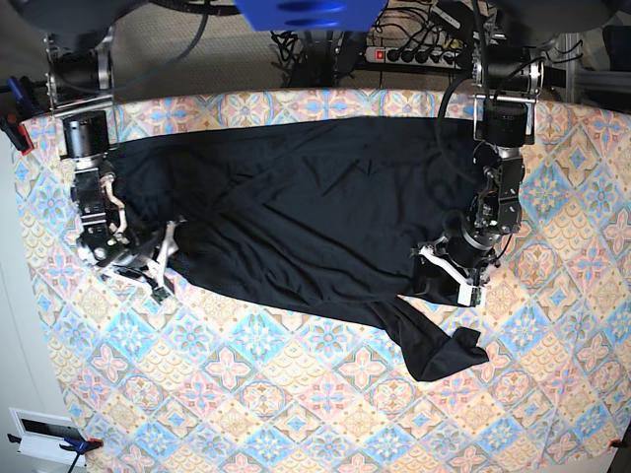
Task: Layout the t-shirt on the table in an organized manner, then fold the t-shirt properly
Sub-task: 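Grasp the shirt's side edge with the right gripper and pull it straight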
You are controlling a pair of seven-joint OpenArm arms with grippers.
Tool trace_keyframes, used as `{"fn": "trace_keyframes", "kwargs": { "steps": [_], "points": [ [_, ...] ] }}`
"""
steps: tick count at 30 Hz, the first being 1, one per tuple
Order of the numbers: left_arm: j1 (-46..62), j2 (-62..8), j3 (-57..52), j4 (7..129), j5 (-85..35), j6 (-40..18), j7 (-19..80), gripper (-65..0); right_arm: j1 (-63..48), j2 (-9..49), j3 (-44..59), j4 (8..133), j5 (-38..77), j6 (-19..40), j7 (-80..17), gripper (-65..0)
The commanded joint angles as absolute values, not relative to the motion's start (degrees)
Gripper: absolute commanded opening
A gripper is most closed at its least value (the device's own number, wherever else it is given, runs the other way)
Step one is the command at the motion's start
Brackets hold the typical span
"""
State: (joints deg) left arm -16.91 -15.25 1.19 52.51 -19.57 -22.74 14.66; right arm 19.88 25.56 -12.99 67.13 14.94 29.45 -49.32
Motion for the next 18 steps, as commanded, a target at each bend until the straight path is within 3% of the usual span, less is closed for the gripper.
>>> {"fn": "trace_keyframes", "kwargs": {
  "steps": [1,12,18],
  "points": [
    [-18.0,-15.8,1.0,53.5,-20.0,-23.0,14.3,-29.8,21.1,26.4,-12.7,66.9,15.5,29.8,-48.5,-38.7],
    [-18.0,-15.9,1.0,53.5,-19.7,-23.0,14.3,-29.8,26.9,26.3,-12.7,68.8,15.4,29.8,-48.8,-38.7],
    [-17.9,-15.9,1.0,53.5,-19.6,-23.0,14.3,-29.8,28.2,26.3,-12.7,64.0,15.3,29.8,-48.3,-38.7]
  ]
}}
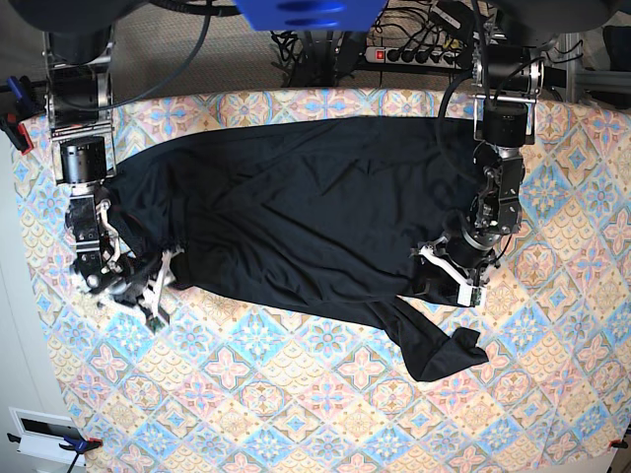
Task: Layout the t-shirt on the table in an organized manner, then fold the t-shirt properly
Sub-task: 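Grasp the shirt's side edge with the right gripper and pull it straight, then slide the right gripper to the shirt's corner and grasp it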
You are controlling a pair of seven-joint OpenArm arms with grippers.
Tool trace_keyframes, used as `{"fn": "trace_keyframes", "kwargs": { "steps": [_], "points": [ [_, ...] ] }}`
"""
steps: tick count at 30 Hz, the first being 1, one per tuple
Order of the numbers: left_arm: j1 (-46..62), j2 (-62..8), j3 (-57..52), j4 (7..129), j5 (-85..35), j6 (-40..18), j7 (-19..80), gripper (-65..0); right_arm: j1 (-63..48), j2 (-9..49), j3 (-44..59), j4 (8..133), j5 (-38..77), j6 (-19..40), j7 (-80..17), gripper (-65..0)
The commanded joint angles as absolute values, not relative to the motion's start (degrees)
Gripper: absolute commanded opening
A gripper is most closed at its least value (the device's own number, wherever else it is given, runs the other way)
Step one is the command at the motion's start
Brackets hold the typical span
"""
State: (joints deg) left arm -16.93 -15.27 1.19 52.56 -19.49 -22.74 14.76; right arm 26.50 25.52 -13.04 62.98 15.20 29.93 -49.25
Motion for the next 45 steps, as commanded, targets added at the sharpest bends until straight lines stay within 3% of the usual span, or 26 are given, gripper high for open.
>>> {"fn": "trace_keyframes", "kwargs": {
  "steps": [1,12,23,30,45],
  "points": [
    [-17.9,-15.9,1.0,53.5,-19.6,-23.0,14.3,-29.8,28.2,26.3,-12.7,63.2,15.3,29.8,-48.3,-38.7],
    [-16.7,-17.3,1.0,53.5,-20.0,-23.0,14.2,-29.7,28.2,26.3,-15.3,61.1,15.1,29.8,-46.3,-38.7],
    [-14.2,-18.7,-3.5,53.5,-20.0,-23.1,14.0,-29.7,28.0,27.2,-20.5,44.9,12.6,29.7,-38.0,-38.8],
    [-13.4,-18.9,-3.6,53.5,-20.0,-23.2,14.0,-29.7,27.8,27.3,-20.1,44.5,0.3,29.6,-37.8,-39.0],
    [-13.4,-18.9,-3.7,53.5,-20.0,-23.2,14.0,-29.7,24.8,31.7,-20.3,44.4,-0.7,29.6,-39.2,-39.0]
  ]
}}
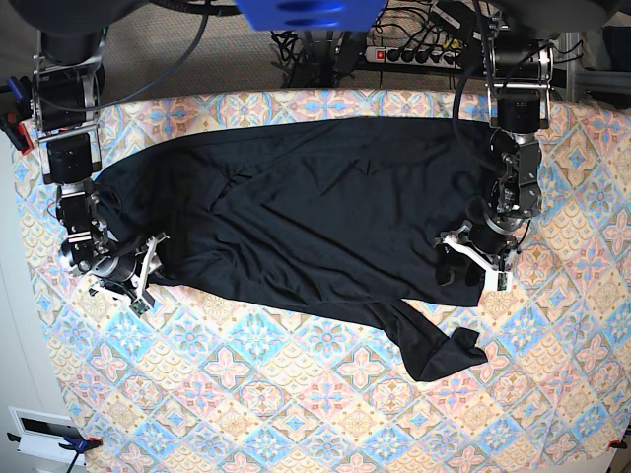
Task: Layout the t-shirt on the table in an organized manner, then fold the t-shirt properly
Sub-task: 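Slide the right gripper to the shirt's corner and grasp it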
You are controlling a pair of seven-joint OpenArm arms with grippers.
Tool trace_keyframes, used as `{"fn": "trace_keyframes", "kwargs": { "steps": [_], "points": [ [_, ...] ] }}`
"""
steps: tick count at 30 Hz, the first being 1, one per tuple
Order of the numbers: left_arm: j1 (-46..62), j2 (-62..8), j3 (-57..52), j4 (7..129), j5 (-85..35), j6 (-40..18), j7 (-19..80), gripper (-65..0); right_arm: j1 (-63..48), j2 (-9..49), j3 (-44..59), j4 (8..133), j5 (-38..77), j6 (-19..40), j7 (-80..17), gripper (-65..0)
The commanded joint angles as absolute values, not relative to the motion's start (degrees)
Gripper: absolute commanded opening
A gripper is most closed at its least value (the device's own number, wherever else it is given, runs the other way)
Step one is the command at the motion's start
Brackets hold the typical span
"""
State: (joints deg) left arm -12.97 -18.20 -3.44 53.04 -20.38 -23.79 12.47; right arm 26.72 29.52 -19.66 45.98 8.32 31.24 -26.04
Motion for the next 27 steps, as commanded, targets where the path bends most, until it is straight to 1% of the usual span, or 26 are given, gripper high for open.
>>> {"fn": "trace_keyframes", "kwargs": {
  "steps": [1,7,11,15,20,27],
  "points": [
    [-13.4,-18.9,-3.7,53.5,-20.0,-23.2,14.0,-29.7,24.7,31.7,-20.4,44.4,-0.7,29.6,-39.5,-39.0],
    [-13.4,-18.9,-3.7,53.5,-20.0,-23.2,14.0,-29.7,22.5,33.0,-20.4,44.4,-0.8,29.6,-39.7,-39.0],
    [-13.4,-18.9,-3.7,53.5,-20.0,-23.2,14.0,-29.7,22.3,35.2,-20.7,44.5,-0.8,29.6,-39.7,-39.1],
    [-13.5,-18.9,-3.7,53.5,-20.0,-23.2,14.0,-29.7,17.6,36.5,-20.4,45.1,-0.8,29.6,-41.5,-39.1],
    [-13.7,-18.7,-3.7,53.5,-20.0,-23.2,14.0,-29.7,15.1,37.6,-19.6,51.7,-0.7,29.6,-42.2,-38.9],
    [-13.6,-18.6,-3.7,53.5,-20.0,-23.2,14.0,-29.7,15.3,37.7,-9.7,59.8,-0.7,29.6,-45.7,-38.8]
  ]
}}
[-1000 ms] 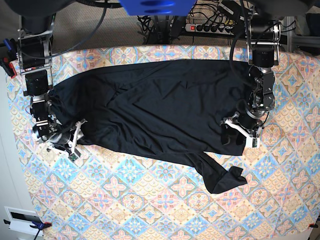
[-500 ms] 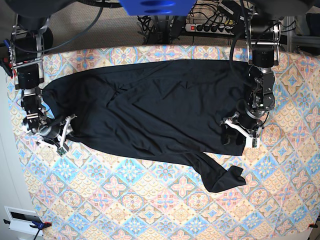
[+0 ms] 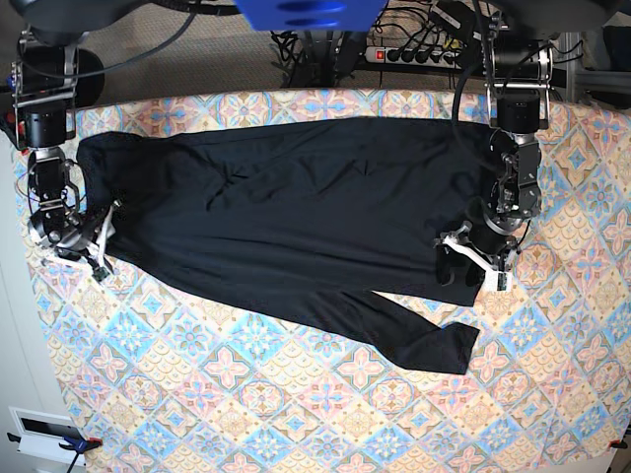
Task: Layout the t-shirt on the table in an organized manner, then fold the t-shirt properly
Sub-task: 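Slide the right gripper to the shirt's corner and grasp it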
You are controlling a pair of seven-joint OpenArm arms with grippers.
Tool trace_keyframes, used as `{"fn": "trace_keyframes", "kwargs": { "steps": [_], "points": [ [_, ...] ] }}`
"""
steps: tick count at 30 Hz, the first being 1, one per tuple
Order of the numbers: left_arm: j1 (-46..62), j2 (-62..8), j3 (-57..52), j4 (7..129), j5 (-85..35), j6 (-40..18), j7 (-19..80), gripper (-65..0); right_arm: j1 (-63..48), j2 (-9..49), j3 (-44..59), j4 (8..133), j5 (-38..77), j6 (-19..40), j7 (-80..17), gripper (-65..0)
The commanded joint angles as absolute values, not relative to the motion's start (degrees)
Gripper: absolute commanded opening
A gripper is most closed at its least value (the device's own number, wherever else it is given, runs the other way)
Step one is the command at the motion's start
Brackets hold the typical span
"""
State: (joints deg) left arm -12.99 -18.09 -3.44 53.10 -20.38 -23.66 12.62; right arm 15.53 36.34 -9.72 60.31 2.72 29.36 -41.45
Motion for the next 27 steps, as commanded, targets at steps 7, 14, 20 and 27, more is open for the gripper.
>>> {"fn": "trace_keyframes", "kwargs": {
  "steps": [7,14,20,27],
  "points": [
    [-13.5,-18.6,-3.7,53.5,-20.0,-23.2,14.0,-29.7,15.4,37.7,-4.0,63.9,-0.8,29.6,-45.7,-38.8],
    [-13.5,-18.6,-3.7,53.5,-20.0,-23.1,14.0,-29.7,15.4,37.6,-4.0,68.5,-0.7,29.6,-45.8,-35.4],
    [-13.5,-18.6,-3.7,53.5,-20.0,-23.1,14.0,-29.7,15.3,37.6,-4.0,73.9,-0.7,29.6,-48.1,-28.6],
    [-13.4,-18.6,-3.7,53.5,-20.0,-23.1,14.0,-29.7,15.3,37.6,-0.9,79.0,2.1,30.3,-50.2,-28.4]
  ]
}}
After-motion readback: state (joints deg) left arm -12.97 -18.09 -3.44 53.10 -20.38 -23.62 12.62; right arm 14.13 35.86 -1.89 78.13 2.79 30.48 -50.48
